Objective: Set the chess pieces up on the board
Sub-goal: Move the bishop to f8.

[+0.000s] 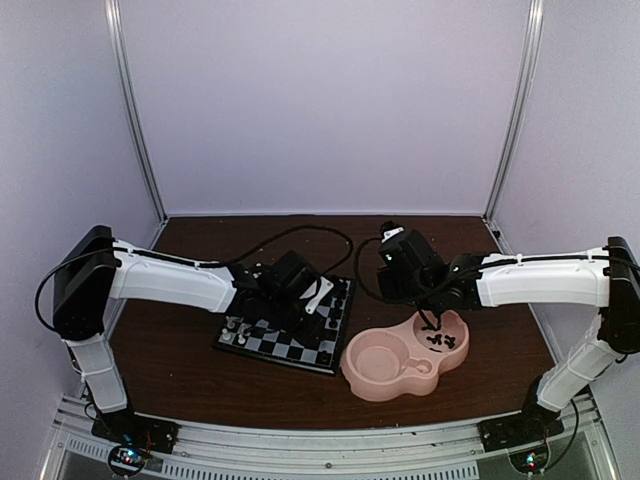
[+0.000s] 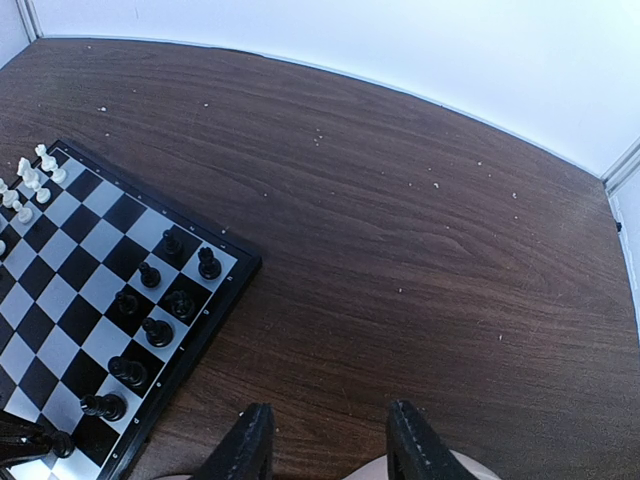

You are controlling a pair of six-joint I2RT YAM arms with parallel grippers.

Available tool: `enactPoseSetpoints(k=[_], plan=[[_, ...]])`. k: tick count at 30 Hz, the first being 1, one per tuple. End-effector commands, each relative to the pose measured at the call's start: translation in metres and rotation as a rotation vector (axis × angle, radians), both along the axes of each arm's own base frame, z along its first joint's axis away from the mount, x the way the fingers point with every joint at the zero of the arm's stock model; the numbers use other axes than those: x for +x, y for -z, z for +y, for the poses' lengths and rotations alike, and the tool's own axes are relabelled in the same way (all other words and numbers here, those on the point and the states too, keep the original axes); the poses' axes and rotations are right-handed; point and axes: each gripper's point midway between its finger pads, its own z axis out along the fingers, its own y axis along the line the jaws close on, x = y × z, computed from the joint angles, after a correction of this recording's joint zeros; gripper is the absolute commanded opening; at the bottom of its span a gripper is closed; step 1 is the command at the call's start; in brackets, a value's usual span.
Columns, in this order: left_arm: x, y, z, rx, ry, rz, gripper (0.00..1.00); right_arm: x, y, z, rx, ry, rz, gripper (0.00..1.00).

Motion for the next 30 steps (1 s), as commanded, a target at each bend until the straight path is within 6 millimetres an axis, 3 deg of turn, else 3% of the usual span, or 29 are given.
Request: enactPoseSetpoints(k=[1, 7, 30], plan=[[0.004, -0.003, -0.020, -0.044, 0.041, -0.014, 0.10, 0.000, -0.009, -0.004, 0.035, 0.012, -0.014, 0.41], [0.007, -0.002, -0.029, -0.050, 0.048, -0.008, 0.10, 0.000, -0.009, -0.003, 0.036, 0.011, -0.013, 0.41], [0.017, 0.003, -0.027, -0.010, 0.025, -0.042, 0.11, -0.001, -0.011, -0.004, 0.042, 0.009, -0.015, 0.41]])
